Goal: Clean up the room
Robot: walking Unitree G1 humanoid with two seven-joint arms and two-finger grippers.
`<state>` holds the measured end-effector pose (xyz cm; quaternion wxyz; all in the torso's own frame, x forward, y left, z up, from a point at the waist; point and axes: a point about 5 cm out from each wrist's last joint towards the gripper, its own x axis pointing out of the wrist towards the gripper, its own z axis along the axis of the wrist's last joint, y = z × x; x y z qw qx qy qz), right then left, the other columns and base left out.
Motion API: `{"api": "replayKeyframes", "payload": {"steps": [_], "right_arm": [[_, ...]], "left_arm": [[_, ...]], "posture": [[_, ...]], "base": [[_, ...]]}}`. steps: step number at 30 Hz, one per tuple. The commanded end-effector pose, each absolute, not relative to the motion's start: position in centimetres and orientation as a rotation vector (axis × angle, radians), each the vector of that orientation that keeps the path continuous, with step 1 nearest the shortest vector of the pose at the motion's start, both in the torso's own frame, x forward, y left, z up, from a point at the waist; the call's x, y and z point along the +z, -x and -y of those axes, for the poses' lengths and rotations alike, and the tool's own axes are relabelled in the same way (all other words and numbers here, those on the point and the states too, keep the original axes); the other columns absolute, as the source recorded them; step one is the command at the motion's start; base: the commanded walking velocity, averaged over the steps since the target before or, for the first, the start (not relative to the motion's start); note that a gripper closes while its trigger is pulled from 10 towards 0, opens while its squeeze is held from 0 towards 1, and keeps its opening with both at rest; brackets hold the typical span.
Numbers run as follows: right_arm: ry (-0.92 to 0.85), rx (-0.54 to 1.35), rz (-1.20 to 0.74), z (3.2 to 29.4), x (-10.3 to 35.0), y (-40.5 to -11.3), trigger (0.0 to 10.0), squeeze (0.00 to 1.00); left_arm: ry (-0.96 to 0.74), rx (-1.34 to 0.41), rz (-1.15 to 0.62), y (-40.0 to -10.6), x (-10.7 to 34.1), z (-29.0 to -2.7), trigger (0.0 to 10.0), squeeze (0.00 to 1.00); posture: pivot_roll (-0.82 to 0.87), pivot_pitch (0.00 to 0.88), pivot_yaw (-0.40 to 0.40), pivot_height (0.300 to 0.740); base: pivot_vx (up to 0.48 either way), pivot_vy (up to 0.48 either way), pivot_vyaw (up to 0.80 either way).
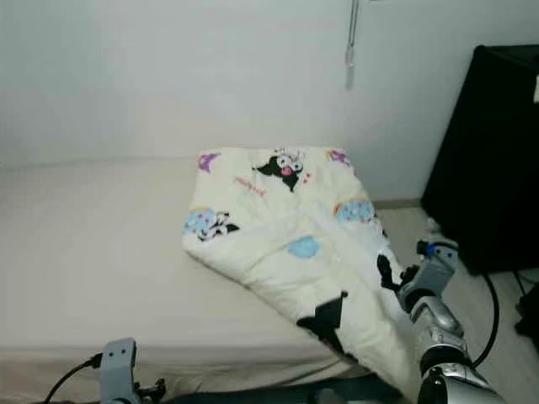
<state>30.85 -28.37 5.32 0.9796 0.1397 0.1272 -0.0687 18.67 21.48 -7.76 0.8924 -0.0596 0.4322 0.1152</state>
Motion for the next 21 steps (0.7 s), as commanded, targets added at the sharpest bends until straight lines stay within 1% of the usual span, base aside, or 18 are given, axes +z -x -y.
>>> {"api": "replayKeyframes", "payload": {"steps": [1, 9, 11, 13, 16, 18, 21], "right_arm": [[-0.296, -0.128, -0.221, 28.3, 5.9, -31.3, 10.0, 0.0], [-0.353, -0.125, -0.179, 28.3, 6.4, -31.6, 10.0, 0.0], [-0.353, -0.125, -0.179, 28.3, 6.4, -31.6, 10.0, 0.0], [-0.394, -0.082, -0.144, 27.7, 6.9, -32.0, 10.0, 0.0], [-0.406, 0.009, -0.106, 26.4, 7.6, -32.8, 10.0, 0.0], [-0.408, 0.023, -0.101, 26.2, 7.8, -33.0, 10.0, 0.0], [-0.392, 0.053, -0.089, 26.0, 8.4, -33.4, 10.0, 0.0]], "left_arm": [[0.091, 0.239, -0.915, -18.1, -7.9, -22.4, 10.0, 0.0], [0.045, 0.229, -0.936, -17.0, -8.1, -23.5, 10.0, 0.0], [0.045, 0.229, -0.936, -17.0, -8.1, -23.5, 10.0, 0.0], [0.011, 0.22, -0.95, -16.3, -8.1, -24.3, 10.0, 0.0], [-0.036, 0.209, -0.967, -15.4, -8.1, -25.6, 10.0, 0.0], [-0.043, 0.207, -0.97, -15.2, -8.1, -25.8, 10.0, 0.0], [-0.069, 0.205, -0.981, -14.3, -8.0, -26.9, 10.0, 0.0]], "posture": [[-0.12, 0.0, 0.053, 0.593], [-0.08, 0.004, 0.083, 0.563], [-0.08, 0.004, 0.083, 0.563], [-0.05, 0.03, 0.102, 0.553], [-0.01, 0.065, 0.128, 0.538], [-0.01, 0.065, 0.128, 0.533], [0.03, 0.093, 0.151, 0.518]], "base": [[0.0, 0.0, 0.0], [0.0, 0.0, 0.0], [0.0, 0.0, 0.0], [0.0, 0.0, 0.0], [0.0, 0.0, 0.0], [0.0, 0.0, 0.0], [0.0, 0.0, 0.0]]}}
